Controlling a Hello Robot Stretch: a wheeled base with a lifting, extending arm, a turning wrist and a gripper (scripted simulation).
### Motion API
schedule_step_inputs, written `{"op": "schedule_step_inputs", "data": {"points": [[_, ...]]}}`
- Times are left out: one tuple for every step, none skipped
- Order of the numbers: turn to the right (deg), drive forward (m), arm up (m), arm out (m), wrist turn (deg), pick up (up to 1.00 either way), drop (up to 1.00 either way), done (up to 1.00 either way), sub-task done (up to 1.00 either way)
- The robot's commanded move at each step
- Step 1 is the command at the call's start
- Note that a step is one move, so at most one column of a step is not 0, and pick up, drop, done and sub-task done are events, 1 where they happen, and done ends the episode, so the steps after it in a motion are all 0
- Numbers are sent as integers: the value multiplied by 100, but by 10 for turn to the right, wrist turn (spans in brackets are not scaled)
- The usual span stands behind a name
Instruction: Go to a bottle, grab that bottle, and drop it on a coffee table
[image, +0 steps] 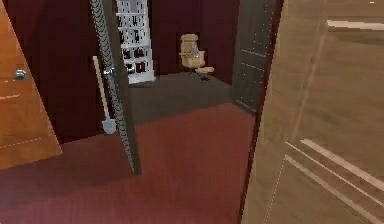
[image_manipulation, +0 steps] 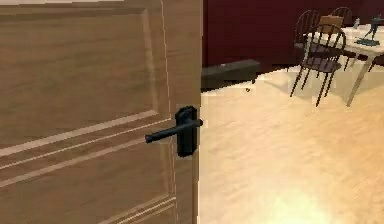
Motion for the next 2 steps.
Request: {"op": "schedule_step_inputs", "data": {"points": [[0,90,0,0,0,0,0,0,0],[-30,0,0,0,0,0,0,0,0]]}}
